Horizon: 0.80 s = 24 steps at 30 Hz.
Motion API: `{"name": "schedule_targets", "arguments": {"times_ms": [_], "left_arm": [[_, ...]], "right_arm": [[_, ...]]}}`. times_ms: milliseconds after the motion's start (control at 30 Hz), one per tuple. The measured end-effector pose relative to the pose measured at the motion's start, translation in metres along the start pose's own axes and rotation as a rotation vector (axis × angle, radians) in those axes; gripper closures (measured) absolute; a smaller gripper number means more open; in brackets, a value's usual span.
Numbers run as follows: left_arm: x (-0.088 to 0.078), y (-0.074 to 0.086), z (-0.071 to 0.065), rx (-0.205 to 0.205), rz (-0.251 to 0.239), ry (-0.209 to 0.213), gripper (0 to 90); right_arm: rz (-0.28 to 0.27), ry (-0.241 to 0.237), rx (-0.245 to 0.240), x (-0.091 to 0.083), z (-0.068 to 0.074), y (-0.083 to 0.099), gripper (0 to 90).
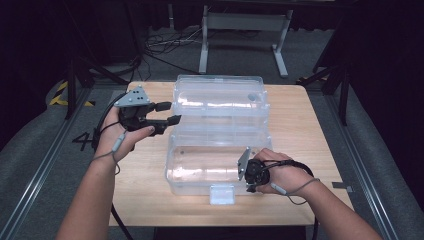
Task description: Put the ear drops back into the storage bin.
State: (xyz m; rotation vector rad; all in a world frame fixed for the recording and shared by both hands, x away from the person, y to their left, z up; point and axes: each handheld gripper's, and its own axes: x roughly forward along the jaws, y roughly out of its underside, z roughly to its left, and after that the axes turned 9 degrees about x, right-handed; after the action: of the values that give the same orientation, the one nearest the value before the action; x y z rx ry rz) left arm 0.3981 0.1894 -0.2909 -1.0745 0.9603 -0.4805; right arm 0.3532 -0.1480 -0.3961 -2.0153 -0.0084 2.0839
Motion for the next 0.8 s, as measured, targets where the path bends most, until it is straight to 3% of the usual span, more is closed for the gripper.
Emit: {"name": "schedule_targets", "arguments": {"times_ms": [233,467,800], "left_arm": [[0.020,-0.015,0.008,0.011,-0.001,0.040,43.6],[0.041,-0.033,0.005,0.052,0.014,0.085,43.6],[0.071,-0.042,0.014,0.082,0.055,0.140,44.1]], "right_arm": [[-0.007,-0.005,0.005,0.000,0.000,0.001,82.5],[-0.005,-0.009,0.015,0.000,-0.001,0.001,82.1],[-0.002,-0.004,0.016,0.000,0.000,0.001,82.3]]}}
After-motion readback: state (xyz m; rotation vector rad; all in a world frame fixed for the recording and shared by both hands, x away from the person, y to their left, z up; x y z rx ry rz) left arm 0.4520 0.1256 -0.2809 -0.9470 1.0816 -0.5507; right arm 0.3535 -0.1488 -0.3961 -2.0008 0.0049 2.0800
